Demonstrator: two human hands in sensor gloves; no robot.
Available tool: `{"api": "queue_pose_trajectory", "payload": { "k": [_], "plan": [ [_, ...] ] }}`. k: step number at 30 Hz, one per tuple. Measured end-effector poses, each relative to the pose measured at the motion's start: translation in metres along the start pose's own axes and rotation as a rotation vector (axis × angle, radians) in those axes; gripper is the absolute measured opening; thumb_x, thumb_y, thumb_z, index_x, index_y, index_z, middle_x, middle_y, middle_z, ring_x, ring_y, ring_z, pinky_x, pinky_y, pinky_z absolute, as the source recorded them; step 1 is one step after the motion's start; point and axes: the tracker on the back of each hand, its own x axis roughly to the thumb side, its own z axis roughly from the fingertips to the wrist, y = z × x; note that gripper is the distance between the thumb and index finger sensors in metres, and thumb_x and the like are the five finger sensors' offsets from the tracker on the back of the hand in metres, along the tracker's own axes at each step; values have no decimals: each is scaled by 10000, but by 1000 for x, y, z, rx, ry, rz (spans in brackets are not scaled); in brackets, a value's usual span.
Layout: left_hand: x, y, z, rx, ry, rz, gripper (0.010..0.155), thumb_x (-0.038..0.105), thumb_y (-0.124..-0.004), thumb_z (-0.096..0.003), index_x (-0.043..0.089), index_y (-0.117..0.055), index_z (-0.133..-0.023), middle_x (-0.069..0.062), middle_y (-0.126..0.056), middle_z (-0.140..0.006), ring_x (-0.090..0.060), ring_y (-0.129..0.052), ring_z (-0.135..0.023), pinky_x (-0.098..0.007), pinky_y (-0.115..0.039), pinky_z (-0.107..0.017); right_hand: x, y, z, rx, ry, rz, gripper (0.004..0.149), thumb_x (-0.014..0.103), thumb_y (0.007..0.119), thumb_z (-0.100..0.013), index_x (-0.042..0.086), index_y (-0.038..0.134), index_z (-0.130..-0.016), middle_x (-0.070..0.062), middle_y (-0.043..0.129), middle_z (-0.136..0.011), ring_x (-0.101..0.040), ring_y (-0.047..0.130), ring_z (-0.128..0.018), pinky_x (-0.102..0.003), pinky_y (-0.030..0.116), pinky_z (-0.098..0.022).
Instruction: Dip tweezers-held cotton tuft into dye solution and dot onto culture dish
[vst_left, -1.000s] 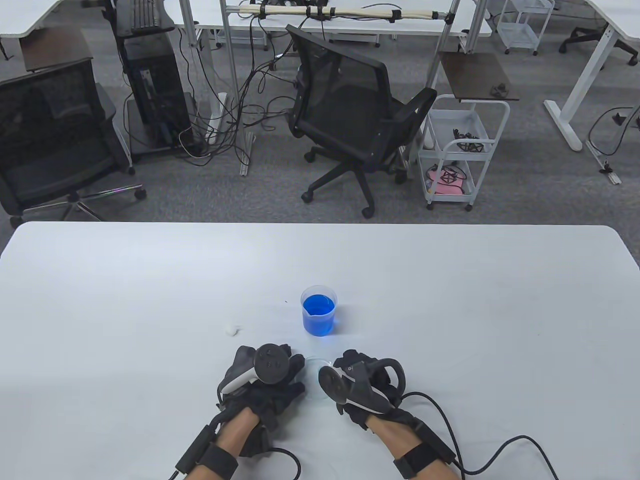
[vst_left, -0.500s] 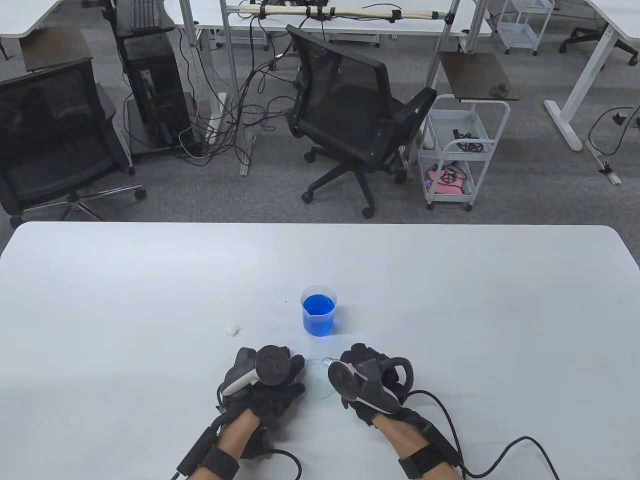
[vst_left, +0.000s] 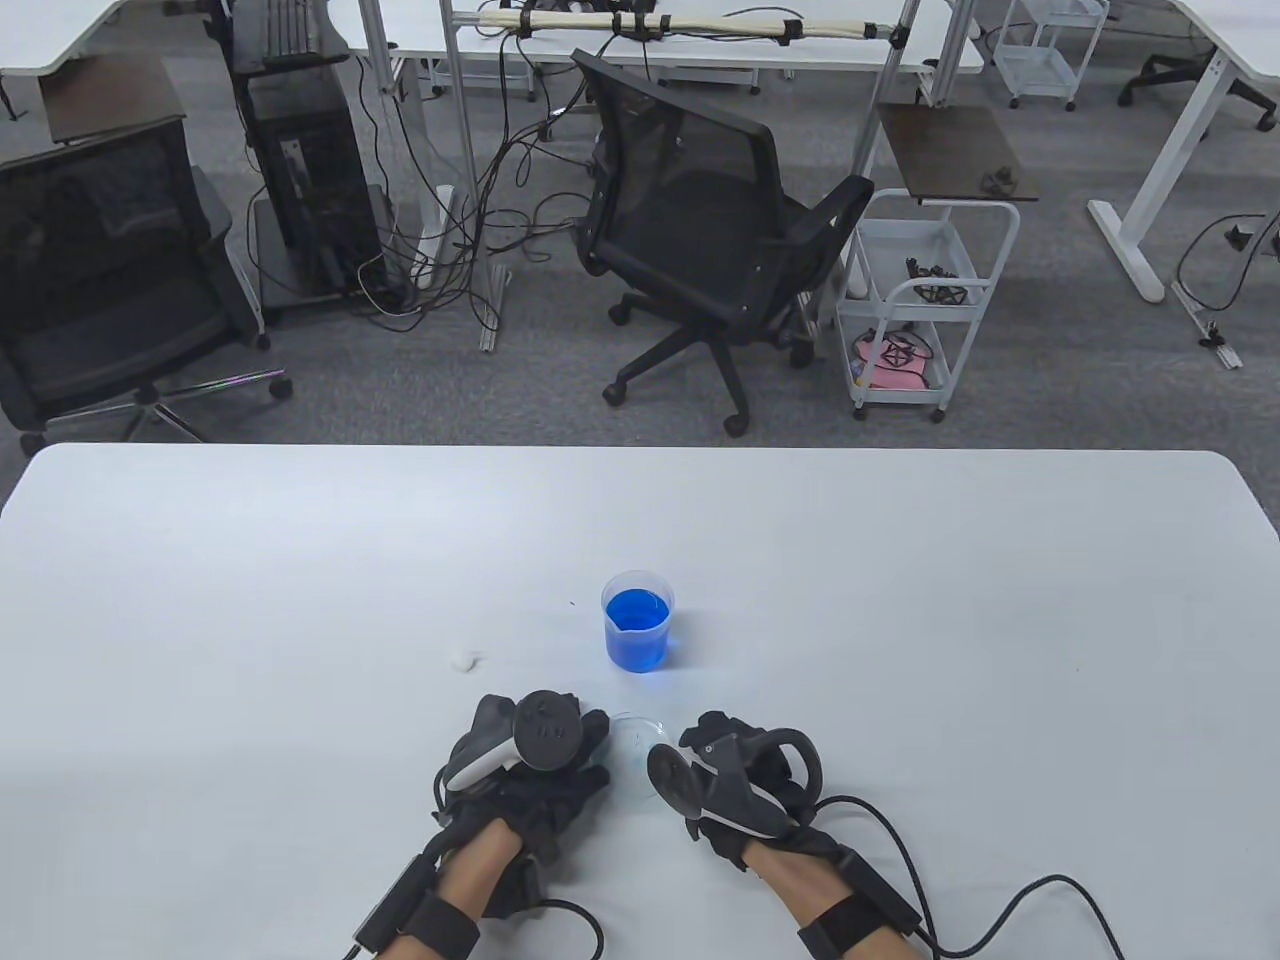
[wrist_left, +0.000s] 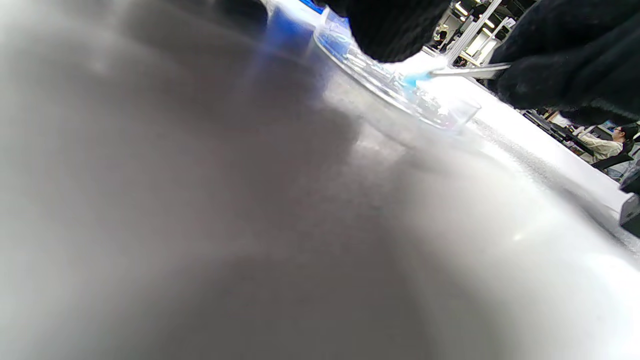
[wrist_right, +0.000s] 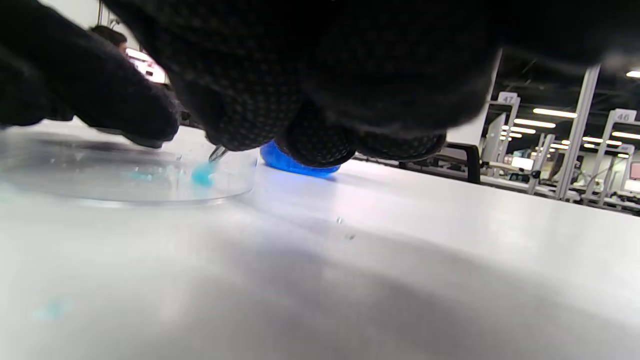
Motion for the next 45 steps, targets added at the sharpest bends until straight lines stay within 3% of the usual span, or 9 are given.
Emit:
{"api": "queue_pose_trajectory", "payload": {
  "k": [7,16,20,28,38,45],
  "plan": [
    [0,0,0,-4,3,3,648,368,-676,-623,175,-362,-1157,-265,-247,-1229,-561,-181,-1044,-771,-192,-654,-9,-31,9,-90,31,-72,399,296,944,-245,8,1077,-486,-237,1037,-523,-148,991,-167,-303,898,-42],
    [0,0,0,-6,11,3,648,370,-674,-623,181,-359,-1157,-265,-243,-1229,-562,-184,-1045,-770,-193,-656,1,5,13,40,-14,1,402,303,937,-249,11,1073,-489,-228,1038,-525,-141,991,-170,-297,901,-45],
    [-1,1,-1,-10,12,4,648,370,-675,-623,181,-358,-1156,-264,-242,-1229,-561,-186,-1046,-770,-193,-657,1,-1,13,10,-10,-10,400,300,940,-245,9,1076,-485,-233,1038,-521,-144,990,-167,-300,898,-42],
    [-1,1,-1,-13,14,7,648,369,-671,-624,181,-352,-1156,-264,-243,-1228,-565,-195,-1045,-771,-197,-658,1,-34,14,-106,11,-87,400,300,940,-248,9,1075,-486,-234,1036,-523,-145,989,-166,-300,897,-43],
    [0,0,-1,-13,16,5,648,371,-670,-624,183,-352,-1157,-268,-242,-1228,-564,-196,-1045,-770,-198,-659,17,4,9,25,-47,1,401,301,940,-247,9,1075,-487,-234,1037,-522,-145,989,-168,-300,897,-44],
    [1,0,-1,-13,18,4,649,373,-669,-623,186,-351,-1157,-266,-242,-1228,-564,-198,-1046,-769,-199,-660,10,-16,11,-33,-27,-54,401,300,940,-247,8,1075,-485,-233,1037,-521,-146,989,-166,-300,897,-41]
  ]
}}
